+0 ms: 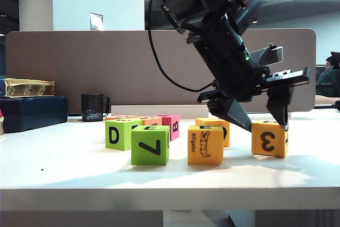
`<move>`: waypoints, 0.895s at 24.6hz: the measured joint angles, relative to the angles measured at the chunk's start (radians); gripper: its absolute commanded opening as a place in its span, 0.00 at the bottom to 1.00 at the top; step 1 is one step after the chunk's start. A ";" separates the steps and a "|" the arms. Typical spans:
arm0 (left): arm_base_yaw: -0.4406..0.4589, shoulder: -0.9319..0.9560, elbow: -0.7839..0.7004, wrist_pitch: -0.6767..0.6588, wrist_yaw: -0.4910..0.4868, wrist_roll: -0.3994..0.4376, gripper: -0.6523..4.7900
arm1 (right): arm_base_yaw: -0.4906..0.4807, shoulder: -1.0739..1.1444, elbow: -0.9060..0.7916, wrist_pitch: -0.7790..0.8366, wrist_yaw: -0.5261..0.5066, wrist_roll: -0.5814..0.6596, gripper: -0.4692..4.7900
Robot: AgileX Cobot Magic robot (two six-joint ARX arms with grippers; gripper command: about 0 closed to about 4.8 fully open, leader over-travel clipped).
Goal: Select the appropriate blocks from the scattered letter blocks on the table and arrange them in a row to spell out "DEEP".
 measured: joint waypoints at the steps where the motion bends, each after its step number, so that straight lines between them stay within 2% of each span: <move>1: -0.002 0.000 0.000 0.000 0.000 -0.011 0.64 | 0.000 0.000 0.000 0.000 0.000 0.000 0.09; 3: -0.004 0.000 0.003 -0.008 0.000 -0.024 0.64 | 0.000 0.000 0.000 0.000 0.000 0.000 0.09; 9: -0.013 0.001 0.111 -0.163 0.000 -0.092 0.64 | 0.000 0.000 0.000 0.000 0.000 0.000 0.09; 11: -0.014 0.000 0.132 -0.217 0.000 -0.139 0.64 | 0.000 0.000 0.000 0.000 0.000 0.000 0.09; 14: -0.014 0.000 0.142 -0.394 0.002 -0.277 0.64 | 0.000 0.000 0.000 0.000 0.000 0.000 0.09; 15: -0.014 -0.001 0.143 -0.414 0.005 -0.312 0.64 | 0.000 0.000 0.000 0.000 0.000 0.000 0.09; 22: -0.014 -0.003 0.145 -0.421 0.008 -0.397 0.63 | 0.000 0.000 0.000 0.000 0.000 0.000 0.09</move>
